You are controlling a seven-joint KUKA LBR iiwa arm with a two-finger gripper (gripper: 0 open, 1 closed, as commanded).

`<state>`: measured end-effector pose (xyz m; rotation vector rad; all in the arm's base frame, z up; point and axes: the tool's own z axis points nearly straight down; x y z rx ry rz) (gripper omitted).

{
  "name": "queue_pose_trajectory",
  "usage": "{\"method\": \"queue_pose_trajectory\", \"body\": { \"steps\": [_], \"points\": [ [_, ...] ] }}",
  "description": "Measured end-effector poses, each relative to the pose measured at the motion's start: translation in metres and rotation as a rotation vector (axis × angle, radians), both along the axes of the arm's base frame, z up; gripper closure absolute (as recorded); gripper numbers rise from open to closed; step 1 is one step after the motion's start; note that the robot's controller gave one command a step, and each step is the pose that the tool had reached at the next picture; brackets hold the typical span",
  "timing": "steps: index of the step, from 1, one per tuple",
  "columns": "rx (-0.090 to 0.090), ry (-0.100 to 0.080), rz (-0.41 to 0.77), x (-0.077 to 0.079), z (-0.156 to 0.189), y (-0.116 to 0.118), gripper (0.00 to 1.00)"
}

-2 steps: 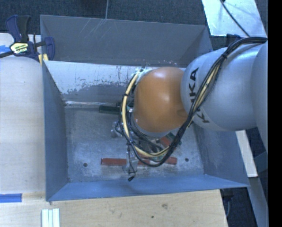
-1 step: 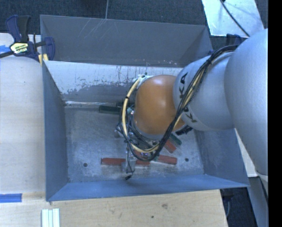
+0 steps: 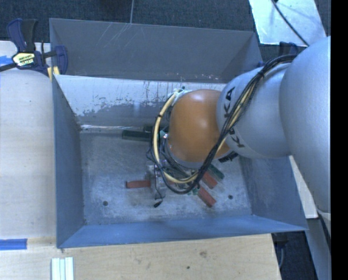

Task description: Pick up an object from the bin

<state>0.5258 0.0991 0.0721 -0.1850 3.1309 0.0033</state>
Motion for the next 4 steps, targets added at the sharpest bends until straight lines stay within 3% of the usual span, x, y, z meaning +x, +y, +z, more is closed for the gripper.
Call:
{"method": "queue_pose_trajectory", "body": {
  "steps": [4],
  "points": [
    [-0.002,0.006,-0.002,-0.001,0.021,-0.001,1.0]
  ]
}}
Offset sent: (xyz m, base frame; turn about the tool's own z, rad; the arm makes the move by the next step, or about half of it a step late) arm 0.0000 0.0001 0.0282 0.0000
